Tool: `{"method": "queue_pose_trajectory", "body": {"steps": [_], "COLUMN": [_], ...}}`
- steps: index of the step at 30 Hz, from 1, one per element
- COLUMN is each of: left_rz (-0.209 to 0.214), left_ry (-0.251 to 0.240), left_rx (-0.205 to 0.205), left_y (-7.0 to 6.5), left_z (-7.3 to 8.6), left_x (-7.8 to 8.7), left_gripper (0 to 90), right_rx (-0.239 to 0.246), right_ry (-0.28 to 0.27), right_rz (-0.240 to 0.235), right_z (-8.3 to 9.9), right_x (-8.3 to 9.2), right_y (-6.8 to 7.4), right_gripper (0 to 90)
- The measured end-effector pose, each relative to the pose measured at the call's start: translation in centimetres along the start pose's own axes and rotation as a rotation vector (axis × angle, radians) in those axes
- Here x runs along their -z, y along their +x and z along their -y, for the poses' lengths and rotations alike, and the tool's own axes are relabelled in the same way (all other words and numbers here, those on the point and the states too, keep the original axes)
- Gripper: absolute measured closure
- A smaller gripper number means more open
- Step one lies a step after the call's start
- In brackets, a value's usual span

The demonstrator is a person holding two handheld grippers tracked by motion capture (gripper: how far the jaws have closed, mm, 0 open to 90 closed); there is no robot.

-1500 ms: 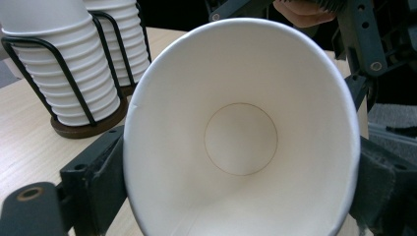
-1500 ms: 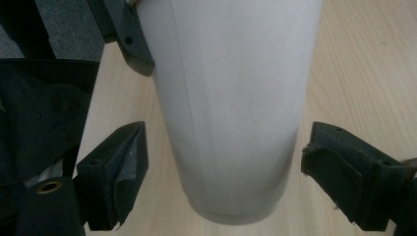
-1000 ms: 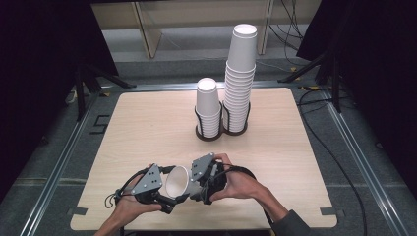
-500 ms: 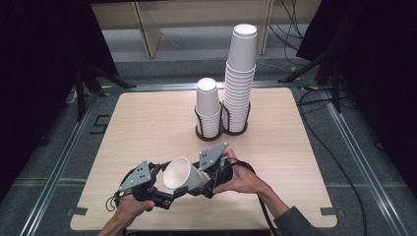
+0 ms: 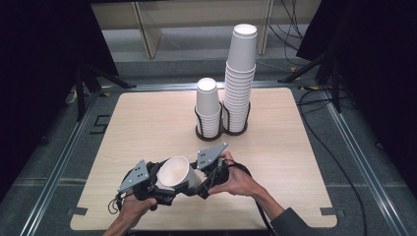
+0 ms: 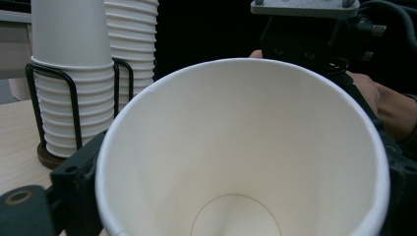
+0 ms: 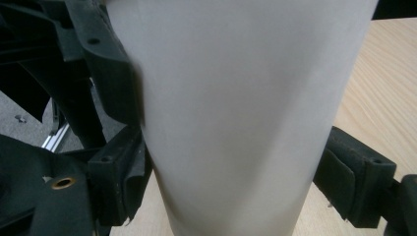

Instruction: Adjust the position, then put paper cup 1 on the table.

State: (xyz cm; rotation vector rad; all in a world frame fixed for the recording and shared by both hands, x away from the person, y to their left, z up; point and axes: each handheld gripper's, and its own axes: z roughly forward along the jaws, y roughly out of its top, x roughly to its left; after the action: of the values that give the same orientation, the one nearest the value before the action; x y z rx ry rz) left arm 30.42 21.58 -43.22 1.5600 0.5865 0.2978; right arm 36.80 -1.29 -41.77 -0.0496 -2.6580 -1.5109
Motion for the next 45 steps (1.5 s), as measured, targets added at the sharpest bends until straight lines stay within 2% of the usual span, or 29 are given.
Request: {"method": "queue_pose_trajectory", "body": {"steps": [3,6,7,12,13,15,19,20,21,22,24,28,30,31,33,35,39,42,43,45], "left_rz": [0.008,-0.004,-0.008,-0.068,-0.086,-0.122,-0.197,-0.21,-0.228,-0.244,-0.271,-0.329,-0.35,-0.366,-0.385,-0.411,-0.443,-0.457,-0.465,-0.477], "left_ry": [-0.002,0.003,0.002,0.019,0.022,0.031,0.047,0.048,0.047,0.052,0.055,0.071,0.063,0.075,0.072,0.091,0.109,0.1,0.12,0.124], "left_rx": [0.006,-0.002,-0.008,-0.043,-0.042,-0.051,-0.057,-0.062,-0.062,-0.068,-0.073,-0.087,-0.084,-0.081,-0.074,-0.072,-0.062,-0.052,-0.051,-0.059], "left_y": [0.2,0.1,0.2,0.4,0.6,1.0,1.7,1.9,2.1,2.3,2.8,3.7,4.3,4.5,5.3,5.9,7.4,8.3,8.6,9.3], "left_z": [-0.1,-0.1,-0.2,-0.4,-0.5,-0.5,-0.6,-0.6,-0.6,-0.7,-0.8,-1.0,-1.1,-1.1,-1.1,-1.1,-0.9,-0.8,-0.7,-0.7], "left_x": [0.1,0.0,0.0,0.3,0.4,0.5,0.8,0.9,0.9,0.9,0.9,0.9,0.8,0.9,0.7,0.6,0.4,0.3,0.3,0.1], "left_gripper": [8.8,10.0,10.3,10.9,10.9,11.0,11.0,11.1,11.0,11.0,11.0,10.9,10.9,10.9,10.9,10.9,10.9,10.9,10.9,10.8], "right_rx": [0.007,0.003,-0.013,-0.043,-0.058,-0.041,-0.07,-0.065,-0.105,-0.082,-0.101,-0.128,-0.148,-0.152,-0.172,-0.185,-0.191,-0.206,-0.2,-0.196], "right_ry": [-0.009,-0.011,-0.009,-0.003,0.001,0.007,0.03,0.04,0.062,0.071,0.091,0.092,0.094,0.088,0.093,0.107,0.114,0.117,0.122,0.13], "right_rz": [0.006,0.01,0.008,0.048,0.061,0.095,0.154,0.175,0.198,0.22,0.278,0.342,0.362,0.372,0.387,0.393,0.409,0.419,0.417,0.423], "right_z": [0.0,0.1,0.1,0.5,0.7,0.9,1.4,1.6,1.8,1.9,2.3,3.0,3.4,3.7,4.1,4.6,5.2,5.6,5.6,5.9], "right_x": [0.0,-0.1,-0.1,0.3,0.6,1.0,2.0,2.2,2.4,2.6,3.2,4.1,4.8,5.0,5.4,5.7,6.0,6.2,6.3,6.2], "right_y": [-0.1,-0.2,-0.1,-0.5,-0.5,-0.8,-1.1,-1.2,-0.9,-1.2,-1.1,-1.4,-1.4,-1.4,-1.3,-1.2,-1.0,-0.8,-0.8,-0.7], "right_gripper": [20.7,20.1,19.7,17.5,17.3,17.6,18.8,19.3,19.5,19.9,20.8,20.7,20.7,20.6,20.6,20.6,20.4,20.0,20.0,19.9]}}
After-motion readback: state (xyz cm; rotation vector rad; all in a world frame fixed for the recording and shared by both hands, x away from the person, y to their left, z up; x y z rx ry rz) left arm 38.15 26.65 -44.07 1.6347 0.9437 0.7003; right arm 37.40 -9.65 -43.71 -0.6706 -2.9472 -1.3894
